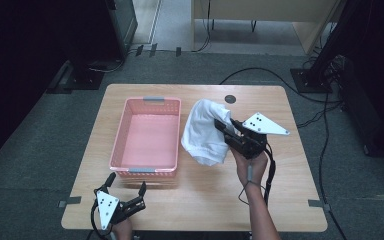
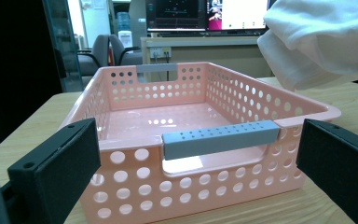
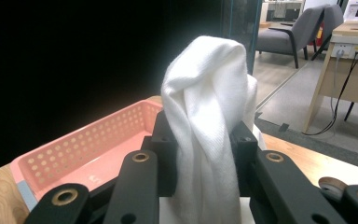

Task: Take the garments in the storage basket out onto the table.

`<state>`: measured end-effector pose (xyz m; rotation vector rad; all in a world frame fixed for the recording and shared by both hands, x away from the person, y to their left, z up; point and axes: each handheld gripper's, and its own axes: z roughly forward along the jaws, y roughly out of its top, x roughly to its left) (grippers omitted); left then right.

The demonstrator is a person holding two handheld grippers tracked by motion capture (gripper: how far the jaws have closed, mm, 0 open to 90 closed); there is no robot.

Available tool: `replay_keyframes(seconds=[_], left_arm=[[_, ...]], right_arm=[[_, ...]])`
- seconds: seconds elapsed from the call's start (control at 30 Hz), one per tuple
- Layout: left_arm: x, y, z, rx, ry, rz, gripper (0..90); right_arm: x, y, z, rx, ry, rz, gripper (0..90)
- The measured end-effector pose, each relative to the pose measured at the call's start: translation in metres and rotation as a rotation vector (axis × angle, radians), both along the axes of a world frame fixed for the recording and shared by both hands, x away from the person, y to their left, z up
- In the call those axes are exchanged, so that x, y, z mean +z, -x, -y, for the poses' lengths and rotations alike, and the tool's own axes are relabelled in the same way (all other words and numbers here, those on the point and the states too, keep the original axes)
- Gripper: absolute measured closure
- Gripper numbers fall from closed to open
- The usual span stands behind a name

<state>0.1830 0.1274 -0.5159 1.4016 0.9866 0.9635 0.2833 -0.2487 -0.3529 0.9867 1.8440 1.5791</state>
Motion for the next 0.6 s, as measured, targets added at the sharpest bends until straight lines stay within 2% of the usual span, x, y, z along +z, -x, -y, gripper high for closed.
replay_keyframes(seconds=[0.6], left_arm=[[0.0,0.0,0.001,0.003,-0.007,-0.003,0.0]], right_arm=[[-0.024,-0.008,0.014,-0.021,-0.007,-0.043,70.6]])
